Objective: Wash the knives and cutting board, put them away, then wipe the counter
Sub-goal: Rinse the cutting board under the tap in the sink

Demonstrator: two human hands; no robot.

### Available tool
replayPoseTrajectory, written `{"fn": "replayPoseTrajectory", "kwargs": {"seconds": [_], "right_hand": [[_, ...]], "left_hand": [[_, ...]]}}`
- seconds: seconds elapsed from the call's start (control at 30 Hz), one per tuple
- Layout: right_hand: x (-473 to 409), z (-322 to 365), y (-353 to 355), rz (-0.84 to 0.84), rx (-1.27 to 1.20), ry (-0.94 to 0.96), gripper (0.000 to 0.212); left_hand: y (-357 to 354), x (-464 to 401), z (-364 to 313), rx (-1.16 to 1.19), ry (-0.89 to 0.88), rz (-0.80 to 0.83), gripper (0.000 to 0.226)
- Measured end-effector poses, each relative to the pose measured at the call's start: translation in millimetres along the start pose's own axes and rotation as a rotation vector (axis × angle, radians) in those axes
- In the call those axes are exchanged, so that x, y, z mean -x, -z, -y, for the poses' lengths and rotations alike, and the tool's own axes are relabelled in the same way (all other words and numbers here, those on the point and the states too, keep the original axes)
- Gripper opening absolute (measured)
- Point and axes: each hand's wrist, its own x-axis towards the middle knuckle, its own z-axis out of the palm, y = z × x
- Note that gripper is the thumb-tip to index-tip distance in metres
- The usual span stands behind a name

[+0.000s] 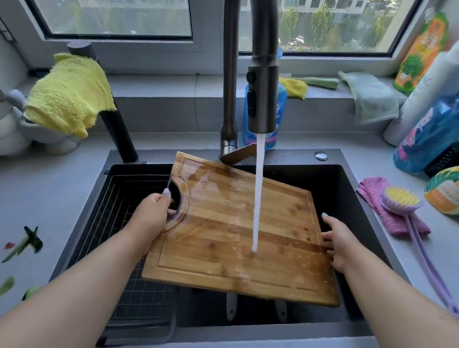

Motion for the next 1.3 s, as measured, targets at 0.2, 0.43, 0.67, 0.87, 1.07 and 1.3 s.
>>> {"fn": "replayPoseTrajectory", "kwargs": {"seconds": [0.2,0.43,0.67,0.87,1.07,1.3], "right_hand": [[0.7,2.3,-3.8,0.050,-0.029,0.009,0.052],[-10.9,-9.0,-1.6,0.041,-0.082,0.030,0.053],[-6.8,-1.9,-2.4,0.060,-0.150,0.061,0.056],[-4.4,6.6,3.0,0.066,-0.299,0.121,0.055],[-0.5,13.9,7.8,0.079,-0.432,0.088,0.058],[5.9,26.1,17.9,0.176,-0.546,0.044,0.051]], "left_hand": [[1.6,7.3,-1.4,0.110,0.104,0.071,0.051],[7.2,17.4,-1.1,0.245,0.159,0.069,0.079],[5.8,31.6,-16.2,0.394,0.065,-0.081,0.069],[1.4,43.6,-29.7,0.598,-0.008,-0.242,0.055],[-2.8,50.5,-38.3,0.734,-0.034,-0.398,0.043],[3.9,50.9,-45.2,0.772,-0.075,-0.494,0.025]]}}
